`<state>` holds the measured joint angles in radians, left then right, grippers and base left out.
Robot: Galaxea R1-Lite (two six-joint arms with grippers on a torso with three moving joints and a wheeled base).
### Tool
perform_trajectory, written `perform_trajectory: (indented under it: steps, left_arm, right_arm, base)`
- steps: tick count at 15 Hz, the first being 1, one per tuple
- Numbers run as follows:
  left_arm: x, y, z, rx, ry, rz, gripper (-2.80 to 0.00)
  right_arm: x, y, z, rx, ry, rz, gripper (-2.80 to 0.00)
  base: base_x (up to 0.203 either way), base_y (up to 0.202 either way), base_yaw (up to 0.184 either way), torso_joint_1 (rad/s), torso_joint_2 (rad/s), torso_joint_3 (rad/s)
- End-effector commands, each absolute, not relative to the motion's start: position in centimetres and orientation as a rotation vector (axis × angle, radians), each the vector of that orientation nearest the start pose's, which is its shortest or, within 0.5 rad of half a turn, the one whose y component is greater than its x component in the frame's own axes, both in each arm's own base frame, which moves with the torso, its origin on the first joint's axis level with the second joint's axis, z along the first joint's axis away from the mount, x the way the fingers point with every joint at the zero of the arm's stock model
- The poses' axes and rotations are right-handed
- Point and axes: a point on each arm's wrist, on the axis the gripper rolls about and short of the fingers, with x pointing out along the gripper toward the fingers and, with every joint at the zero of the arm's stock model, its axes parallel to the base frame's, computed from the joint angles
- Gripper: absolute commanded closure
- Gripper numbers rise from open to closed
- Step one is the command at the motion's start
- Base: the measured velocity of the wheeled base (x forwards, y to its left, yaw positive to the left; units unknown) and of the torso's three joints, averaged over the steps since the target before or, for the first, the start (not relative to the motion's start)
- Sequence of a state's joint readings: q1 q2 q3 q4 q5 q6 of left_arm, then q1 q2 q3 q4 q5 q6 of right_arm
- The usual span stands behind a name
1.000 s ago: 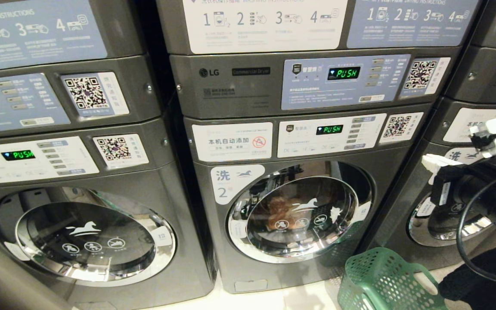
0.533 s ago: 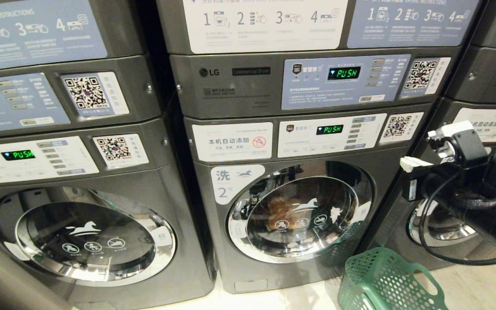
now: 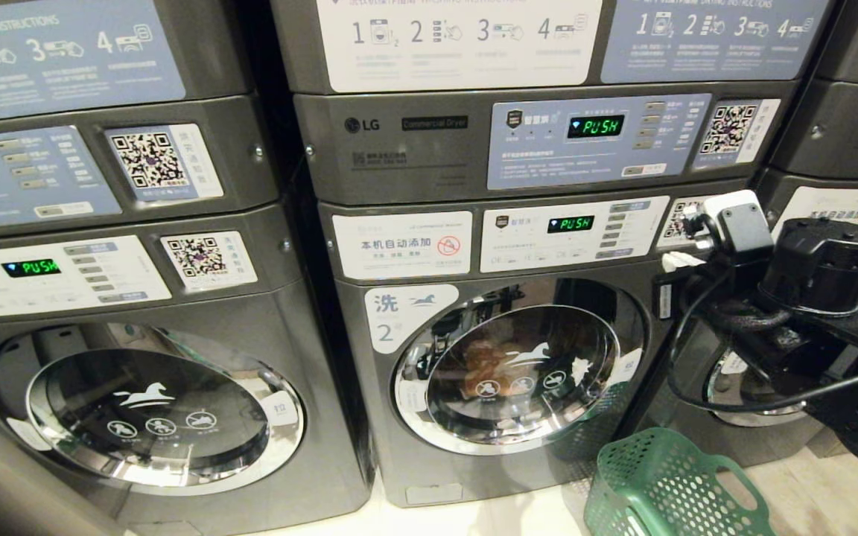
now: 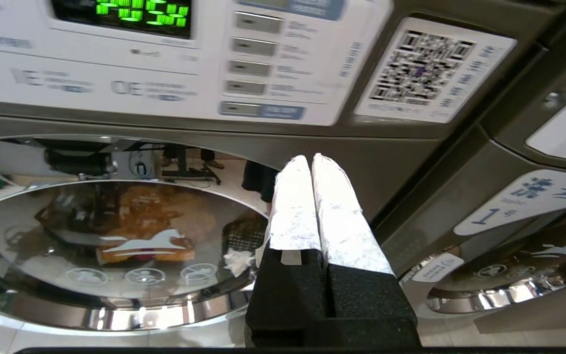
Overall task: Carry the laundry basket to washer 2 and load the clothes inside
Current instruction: Press the washing machine switch
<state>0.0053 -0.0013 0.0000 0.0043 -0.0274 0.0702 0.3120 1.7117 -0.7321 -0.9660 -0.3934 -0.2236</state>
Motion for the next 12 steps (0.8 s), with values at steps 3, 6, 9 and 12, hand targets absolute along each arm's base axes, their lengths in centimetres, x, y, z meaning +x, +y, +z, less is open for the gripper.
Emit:
perform_trajectory:
  steps: [3, 6, 9, 12]
  left_arm:
    - [-2.3, -0.1, 7.5, 0.07, 0.004, -0.022, 0.0]
    - [-2.3, -0.1, 7.5, 0.071, 0.003, -0.022, 0.0]
    - [-2.3, -0.1, 7.5, 0.07, 0.004, -0.023, 0.0]
    - [-2.3, -0.1, 7.5, 0.07, 0.004, -0.022, 0.0]
  right_arm:
    - [29.8, 10.2, 17.8, -0.244, 0.054, -0.036, 0.0]
    - [30.7, 10.6, 18.0, -0.243, 0.04, -0.036, 0.0]
    - [30.7, 11.0, 17.9, -0.263, 0.05, -0.076, 0.0]
    - [31.0, 11.2, 17.7, -0.266, 0.06, -0.089, 0.0]
  base:
    - [0.0, 0.0, 0.0, 0.0, 0.0, 0.0]
    - [0.0, 0.0, 0.0, 0.0, 0.0, 0.0]
    - [0.0, 0.0, 0.0, 0.0, 0.0, 0.0]
    - [0.0, 0.0, 0.0, 0.0, 0.0, 0.0]
